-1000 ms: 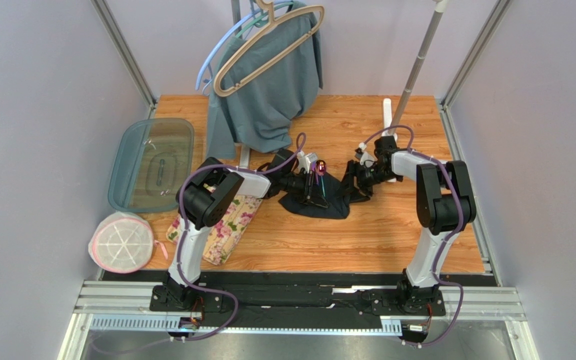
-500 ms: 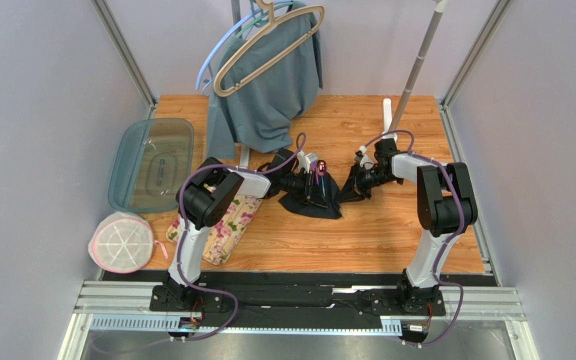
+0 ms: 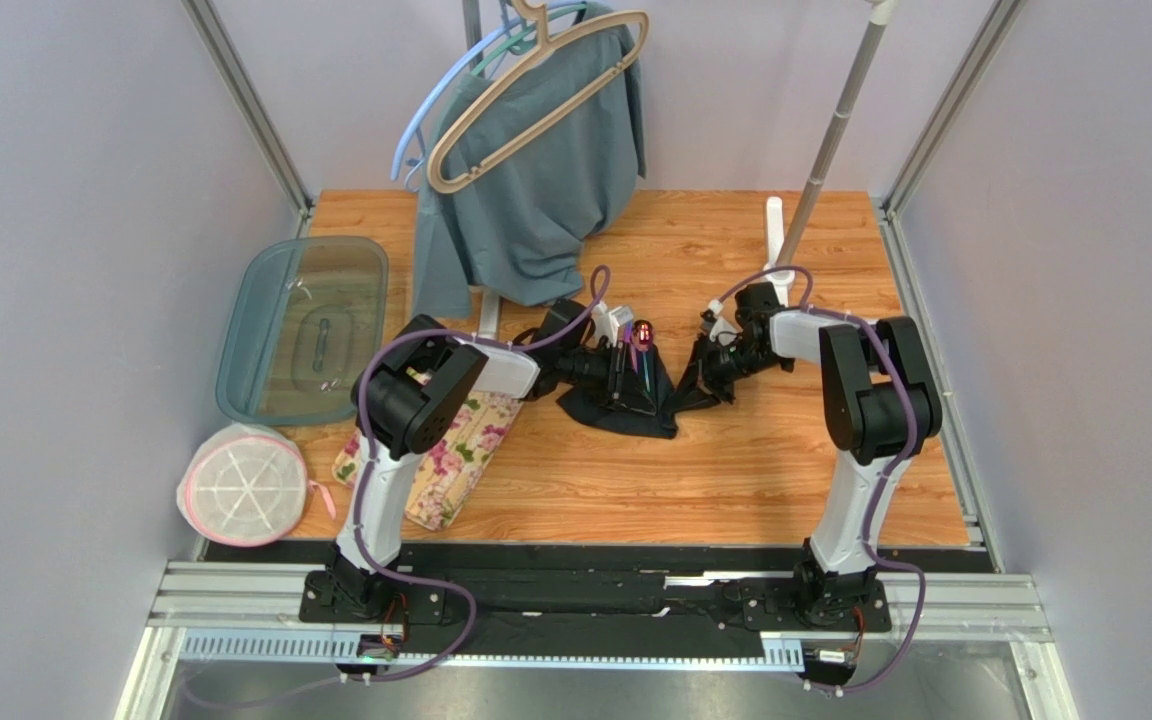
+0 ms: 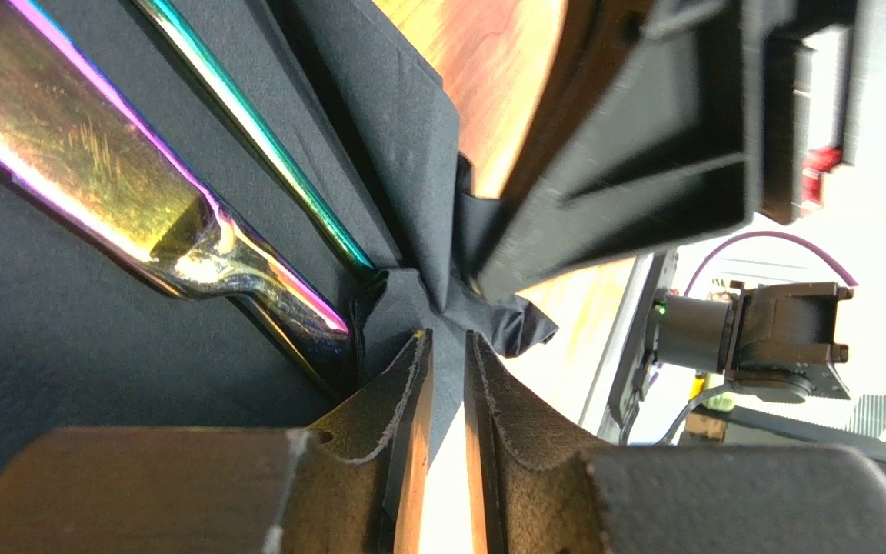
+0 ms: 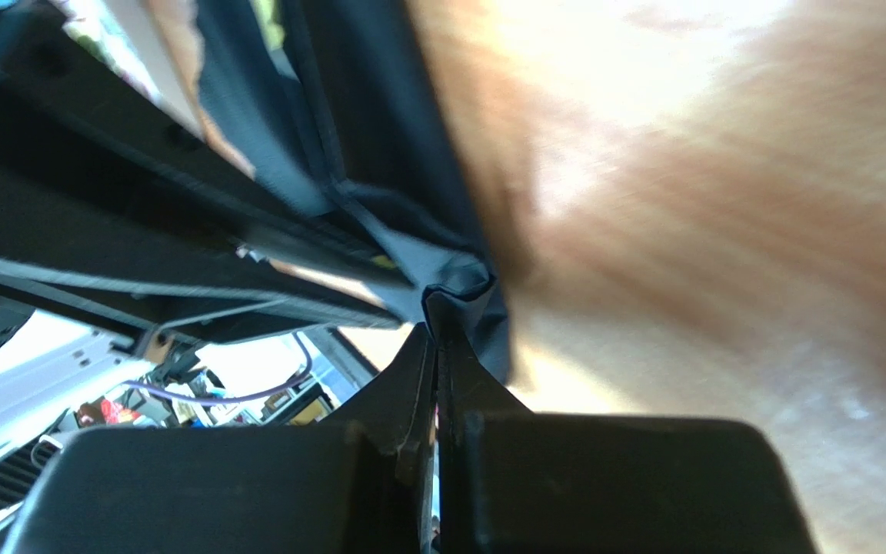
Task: Place the utensils on the paper napkin and roll it up
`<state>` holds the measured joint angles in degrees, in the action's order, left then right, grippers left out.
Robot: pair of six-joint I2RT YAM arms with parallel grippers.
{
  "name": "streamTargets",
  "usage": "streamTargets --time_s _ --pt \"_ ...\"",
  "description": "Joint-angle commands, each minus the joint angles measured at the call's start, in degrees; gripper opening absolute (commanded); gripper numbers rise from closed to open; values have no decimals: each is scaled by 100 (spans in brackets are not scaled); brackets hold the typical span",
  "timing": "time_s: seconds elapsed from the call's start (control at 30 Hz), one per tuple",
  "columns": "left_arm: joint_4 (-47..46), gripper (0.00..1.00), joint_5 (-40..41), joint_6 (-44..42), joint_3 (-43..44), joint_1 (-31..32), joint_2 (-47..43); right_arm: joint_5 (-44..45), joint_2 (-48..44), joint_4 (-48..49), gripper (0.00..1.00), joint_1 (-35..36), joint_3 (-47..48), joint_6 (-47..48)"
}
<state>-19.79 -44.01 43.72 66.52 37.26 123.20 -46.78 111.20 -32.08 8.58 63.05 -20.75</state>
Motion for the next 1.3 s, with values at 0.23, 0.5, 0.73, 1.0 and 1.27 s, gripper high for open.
streamTargets --time_s 0.23,0.5,0.73,1.0,1.27 --pt "-403 27 -143 31 -508 -87 -850 346 148 114 0 21 278 36" --pt "-174 26 -11 -31 -517 -201 -631 205 7 114 0 21 296 -16" --pt "-148 23 120 31 -403 -245 -367 -76 -160 157 0 91 287 -166" --pt "-51 21 182 -39 -377 -254 -296 -507 -423 693 0 267 155 -763" --pt "-25 20 156 -48 -342 -254 -296 -525 -169 1115 0 487 234 -1168"
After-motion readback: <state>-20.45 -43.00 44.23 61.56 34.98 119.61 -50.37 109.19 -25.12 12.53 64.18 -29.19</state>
